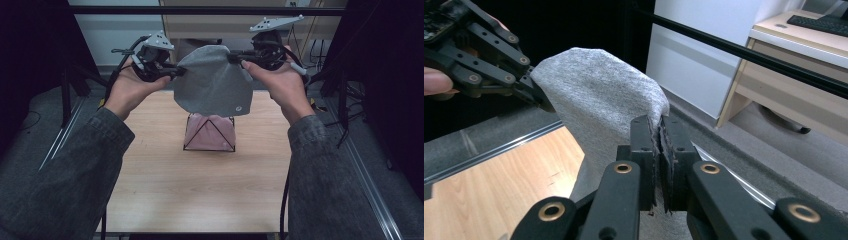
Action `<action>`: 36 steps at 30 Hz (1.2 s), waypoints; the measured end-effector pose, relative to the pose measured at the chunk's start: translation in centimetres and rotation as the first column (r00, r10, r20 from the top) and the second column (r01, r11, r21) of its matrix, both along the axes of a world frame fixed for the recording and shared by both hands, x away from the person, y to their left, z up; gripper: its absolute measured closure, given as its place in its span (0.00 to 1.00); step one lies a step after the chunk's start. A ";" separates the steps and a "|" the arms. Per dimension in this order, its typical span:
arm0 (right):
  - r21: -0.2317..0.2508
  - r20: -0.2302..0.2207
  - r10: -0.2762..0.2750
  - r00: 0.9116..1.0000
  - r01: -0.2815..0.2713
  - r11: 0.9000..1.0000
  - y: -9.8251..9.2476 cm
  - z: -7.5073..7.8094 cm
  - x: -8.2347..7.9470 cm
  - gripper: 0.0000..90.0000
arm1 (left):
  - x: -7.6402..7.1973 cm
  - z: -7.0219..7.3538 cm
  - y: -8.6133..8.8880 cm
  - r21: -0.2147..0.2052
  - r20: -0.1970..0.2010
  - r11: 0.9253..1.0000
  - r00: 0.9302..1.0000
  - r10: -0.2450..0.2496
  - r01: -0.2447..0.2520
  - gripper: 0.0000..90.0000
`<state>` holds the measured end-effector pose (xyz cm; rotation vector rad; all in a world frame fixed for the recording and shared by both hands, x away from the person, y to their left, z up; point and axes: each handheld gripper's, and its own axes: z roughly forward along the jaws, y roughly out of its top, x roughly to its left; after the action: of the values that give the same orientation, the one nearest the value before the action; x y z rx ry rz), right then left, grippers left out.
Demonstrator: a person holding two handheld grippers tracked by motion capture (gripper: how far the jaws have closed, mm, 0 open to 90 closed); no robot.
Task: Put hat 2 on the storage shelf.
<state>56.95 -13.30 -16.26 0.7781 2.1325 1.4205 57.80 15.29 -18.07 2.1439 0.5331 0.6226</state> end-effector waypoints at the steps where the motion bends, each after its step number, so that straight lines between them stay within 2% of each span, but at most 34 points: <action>1: -0.001 0.003 -0.001 1.000 0.001 1.000 0.0 -0.1 0.1 0.96 | 0.2 -0.1 0.0 -0.002 -0.001 1.000 1.000 0.003 -0.003 0.97; 6: 0.011 0.019 -0.018 1.000 0.018 1.000 0.0 -0.6 1.1 0.96 | 1.4 -0.6 -0.1 -0.023 0.006 1.000 1.000 0.016 -0.016 0.97; 9: 0.017 0.025 -0.025 0.999 0.024 1.000 -0.1 -0.9 1.7 0.96 | 1.9 -1.0 -0.3 -0.039 0.024 0.999 0.999 0.031 -0.030 0.97; 13: 0.031 0.031 -0.035 0.999 0.034 0.999 -0.2 -1.3 2.7 0.96 | 2.4 -1.4 -0.5 -0.039 0.050 0.998 0.998 0.043 -0.041 0.97; 16: 0.036 0.038 -0.036 0.999 0.035 0.999 -0.3 -1.9 3.5 0.96 | 2.8 -1.7 -0.7 -0.039 0.056 0.998 0.998 0.042 -0.040 0.97; 26: 0.060 0.025 -0.047 0.999 0.045 0.997 -0.7 -2.9 5.7 0.96 | 4.1 -2.4 -1.1 -0.045 0.072 0.998 0.996 0.056 -0.052 0.97; 28: 0.065 0.021 -0.047 0.999 0.046 0.997 -0.8 -3.1 6.0 0.96 | 4.4 -2.6 -1.2 -0.052 0.079 0.997 0.995 0.062 -0.058 0.97; 32: 0.061 0.021 -0.050 0.999 0.049 0.997 -0.9 -3.5 6.5 0.96 | 5.1 -3.1 -1.4 -0.039 0.073 0.998 0.995 0.061 -0.058 0.97; 36: 0.062 0.014 -0.048 0.999 0.047 0.997 -1.0 -3.9 6.9 0.96 | 5.6 -3.5 -1.5 -0.046 0.089 0.997 0.994 0.060 -0.056 0.97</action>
<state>63.81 -14.33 -20.19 0.8320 2.0540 1.4687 63.36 13.84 -21.56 2.0548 0.5560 0.7294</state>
